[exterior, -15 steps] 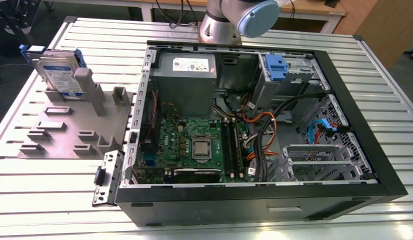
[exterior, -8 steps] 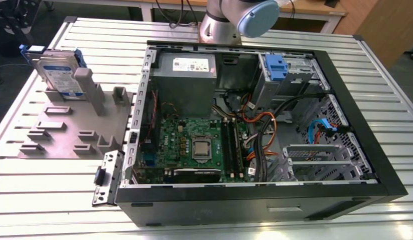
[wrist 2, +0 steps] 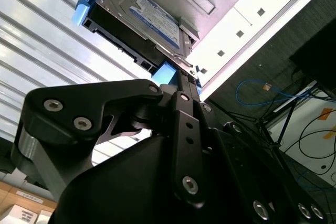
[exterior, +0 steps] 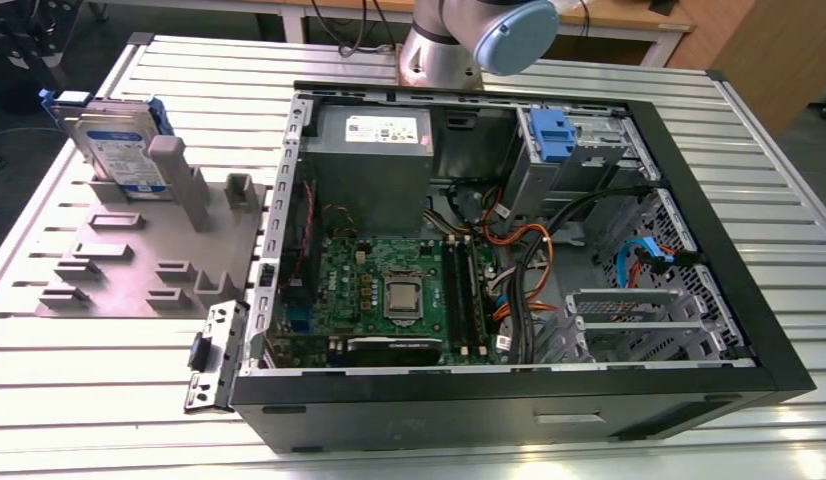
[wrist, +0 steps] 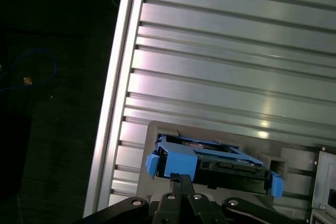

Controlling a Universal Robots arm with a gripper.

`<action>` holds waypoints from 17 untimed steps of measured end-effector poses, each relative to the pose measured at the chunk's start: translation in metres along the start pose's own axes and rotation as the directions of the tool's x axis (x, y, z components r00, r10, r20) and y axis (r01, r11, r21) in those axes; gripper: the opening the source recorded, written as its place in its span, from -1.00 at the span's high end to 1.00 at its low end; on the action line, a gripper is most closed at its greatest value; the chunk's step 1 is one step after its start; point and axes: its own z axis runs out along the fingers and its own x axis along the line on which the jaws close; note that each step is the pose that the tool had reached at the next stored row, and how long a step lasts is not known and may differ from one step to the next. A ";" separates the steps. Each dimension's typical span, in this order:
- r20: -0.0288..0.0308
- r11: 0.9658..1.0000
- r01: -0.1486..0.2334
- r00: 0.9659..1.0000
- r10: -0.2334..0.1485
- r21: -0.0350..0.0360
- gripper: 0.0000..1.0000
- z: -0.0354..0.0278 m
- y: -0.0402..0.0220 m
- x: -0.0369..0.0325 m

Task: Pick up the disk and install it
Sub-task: 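Pick up the disk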

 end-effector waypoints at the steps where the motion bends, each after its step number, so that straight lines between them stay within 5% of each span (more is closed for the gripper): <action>1: 0.000 1.000 0.002 1.000 -0.002 0.000 0.79 0.0000 0.0000 0.0000; 17: -0.001 1.000 0.026 1.000 -0.026 0.000 0.79 0.0000 0.0000 0.0000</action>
